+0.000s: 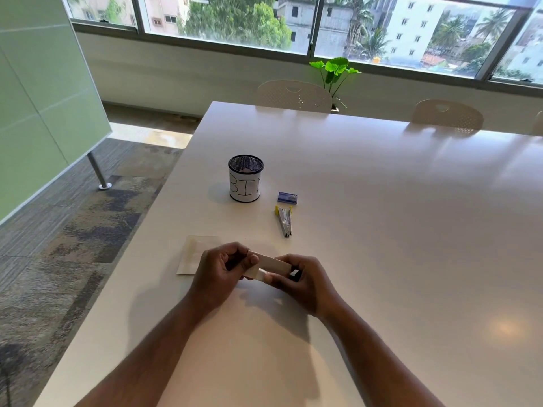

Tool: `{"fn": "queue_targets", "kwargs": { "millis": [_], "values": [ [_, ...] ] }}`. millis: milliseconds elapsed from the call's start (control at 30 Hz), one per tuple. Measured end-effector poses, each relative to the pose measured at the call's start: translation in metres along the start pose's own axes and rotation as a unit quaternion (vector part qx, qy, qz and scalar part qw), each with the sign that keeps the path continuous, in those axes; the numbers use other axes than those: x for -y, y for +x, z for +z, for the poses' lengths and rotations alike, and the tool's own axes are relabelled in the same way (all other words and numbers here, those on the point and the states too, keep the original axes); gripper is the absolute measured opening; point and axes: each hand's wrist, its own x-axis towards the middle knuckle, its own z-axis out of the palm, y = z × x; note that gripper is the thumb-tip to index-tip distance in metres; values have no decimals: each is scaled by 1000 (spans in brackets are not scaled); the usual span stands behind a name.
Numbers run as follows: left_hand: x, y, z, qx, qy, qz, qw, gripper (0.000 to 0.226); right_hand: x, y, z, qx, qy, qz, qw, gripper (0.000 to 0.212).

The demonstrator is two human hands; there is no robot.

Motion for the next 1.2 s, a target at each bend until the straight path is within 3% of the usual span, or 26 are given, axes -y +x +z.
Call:
{"fn": "queue_targets", "kwargs": {
  "millis": [200, 567, 733, 900, 1067, 1200],
  "values": [
    [0, -2, -1, 8, 2, 7, 1000, 8, -1, -1, 2, -28, -18, 2, 999, 40],
    [0, -5, 1, 22, 51, 20, 998, 14, 6, -5, 3, -52, -63, 13, 997, 12],
    [-2, -5, 0, 21, 37, 14, 999, 14, 6, -5, 3, -49, -61, 7, 997, 18],
    [-6, -6, -2, 2, 5, -9, 1000, 17, 5, -7, 0, -17, 35, -6, 999, 38],
    [-7, -4, -3, -14, -19, -23, 999, 7, 2, -4, -3, -99, 124, 3, 987, 53],
    [-4, -3, -5, -15, -14, -33, 999, 8, -1, -3, -6, -139, 139, 18, 980, 40]
  ]
}}
